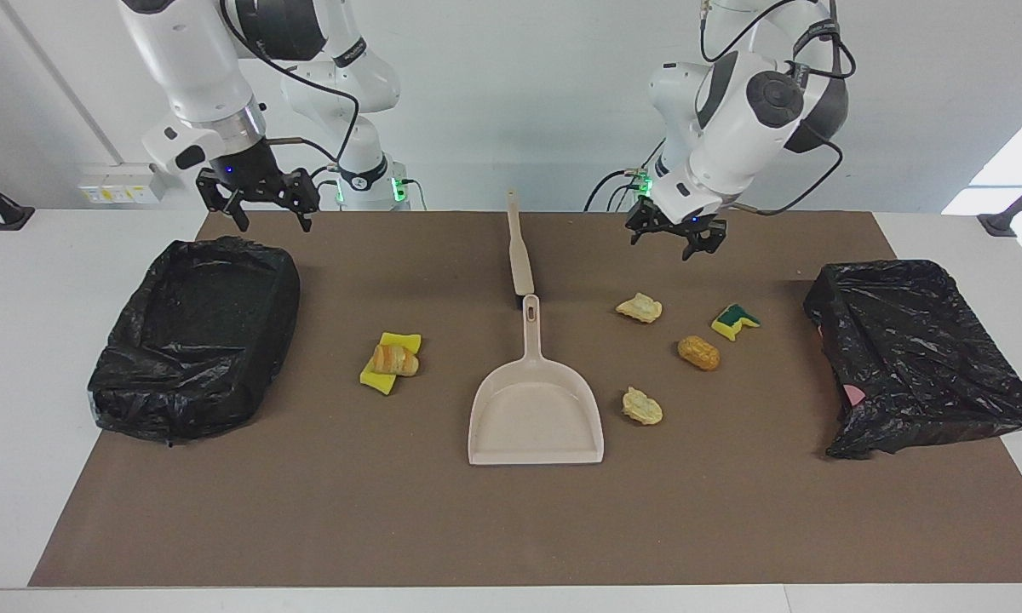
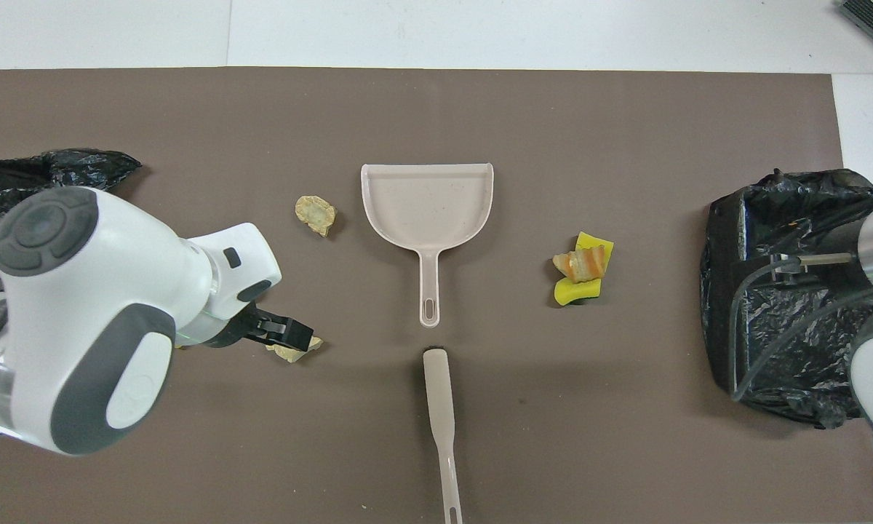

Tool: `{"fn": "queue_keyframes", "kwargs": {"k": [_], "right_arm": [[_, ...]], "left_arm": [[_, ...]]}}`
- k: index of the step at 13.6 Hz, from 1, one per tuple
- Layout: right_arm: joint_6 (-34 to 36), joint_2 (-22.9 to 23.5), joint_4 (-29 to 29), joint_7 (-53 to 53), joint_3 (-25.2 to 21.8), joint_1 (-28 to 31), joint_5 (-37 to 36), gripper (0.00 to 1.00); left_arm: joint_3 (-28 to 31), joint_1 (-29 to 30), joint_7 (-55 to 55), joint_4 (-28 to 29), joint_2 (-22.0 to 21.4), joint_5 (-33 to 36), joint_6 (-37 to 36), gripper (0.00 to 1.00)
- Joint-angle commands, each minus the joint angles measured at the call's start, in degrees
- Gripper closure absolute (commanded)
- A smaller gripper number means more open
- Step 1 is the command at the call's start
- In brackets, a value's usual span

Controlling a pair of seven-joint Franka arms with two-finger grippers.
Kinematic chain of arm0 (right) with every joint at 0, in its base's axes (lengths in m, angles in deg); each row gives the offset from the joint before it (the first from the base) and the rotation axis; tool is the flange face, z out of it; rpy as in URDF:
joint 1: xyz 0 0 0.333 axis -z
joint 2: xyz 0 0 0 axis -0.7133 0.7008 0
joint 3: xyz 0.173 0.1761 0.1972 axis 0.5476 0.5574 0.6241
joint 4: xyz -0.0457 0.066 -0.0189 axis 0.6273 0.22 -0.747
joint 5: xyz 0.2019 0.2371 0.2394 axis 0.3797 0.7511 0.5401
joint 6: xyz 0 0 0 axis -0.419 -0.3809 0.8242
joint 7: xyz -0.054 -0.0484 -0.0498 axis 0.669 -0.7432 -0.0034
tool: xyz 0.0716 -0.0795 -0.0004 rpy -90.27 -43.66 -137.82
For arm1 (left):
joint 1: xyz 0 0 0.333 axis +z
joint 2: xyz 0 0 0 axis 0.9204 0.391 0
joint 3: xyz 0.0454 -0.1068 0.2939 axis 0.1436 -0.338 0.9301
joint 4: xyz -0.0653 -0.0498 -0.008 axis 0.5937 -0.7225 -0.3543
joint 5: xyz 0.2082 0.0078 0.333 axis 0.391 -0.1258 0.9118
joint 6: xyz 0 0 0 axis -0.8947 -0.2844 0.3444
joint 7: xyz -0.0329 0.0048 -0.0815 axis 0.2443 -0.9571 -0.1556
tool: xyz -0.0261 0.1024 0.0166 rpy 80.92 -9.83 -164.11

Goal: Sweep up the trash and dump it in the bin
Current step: 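Reach the left gripper to the beige brush handle and grasp it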

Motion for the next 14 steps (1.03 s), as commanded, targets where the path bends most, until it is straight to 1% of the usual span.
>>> {"fn": "queue_keyframes", "kwargs": {"k": [1, 3, 5, 7, 8, 9, 10, 12, 14], "right_arm": [[-1.2, -0.2, -2.1, -1.7, 0.1, 0.5, 0.4, 0.00], [-1.3, -0.2, -2.4, -1.8, 0.1, 0.5, 0.4, 0.00], [-1.3, -0.2, -2.5, -1.8, 0.1, 0.5, 0.4, 0.00], [-1.3, -0.2, -2.8, -1.9, 0.1, 0.5, 0.4, 0.00], [-1.3, -0.2, -2.9, -2.0, 0.1, 0.5, 0.4, 0.00], [-1.3, -0.2, -2.9, -2.0, 0.1, 0.5, 0.4, 0.00], [-1.3, -0.2, -2.9, -2.0, 0.1, 0.5, 0.4, 0.00], [-1.3, -0.3, -3.1, -2.0, 0.1, 0.5, 0.4, 0.00], [-1.3, -0.3, -3.1, -2.1, 0.1, 0.5, 0.4, 0.00]], "left_arm": [[1.1, -6.9, 6.1, 5.9, -2.0, -1.0, 6.2, 0.00], [1.1, -12.3, 10.1, 9.3, -1.3, -1.0, 11.4, 0.00], [1.1, -18.2, 17.1, 12.3, -0.9, -1.0, 16.3, 0.00], [1.1, -23.5, 22.9, 13.7, -0.7, -1.0, 18.3, 0.00], [1.1, -26.2, 25.3, 14.6, -0.6, -1.0, 20.7, 0.00], [1.1, -28.5, 29.8, 15.1, -0.1, -0.8, 22.2, 0.00], [1.1, -30.7, 31.9, 15.1, 1.2, -0.6, 22.9, 0.00], [1.1, -32.7, 35.3, 15.1, 3.0, -0.3, 24.3, 0.00], [1.1, -34.3, 38.5, 15.1, 3.2, -0.2, 24.4, 0.00]]}}
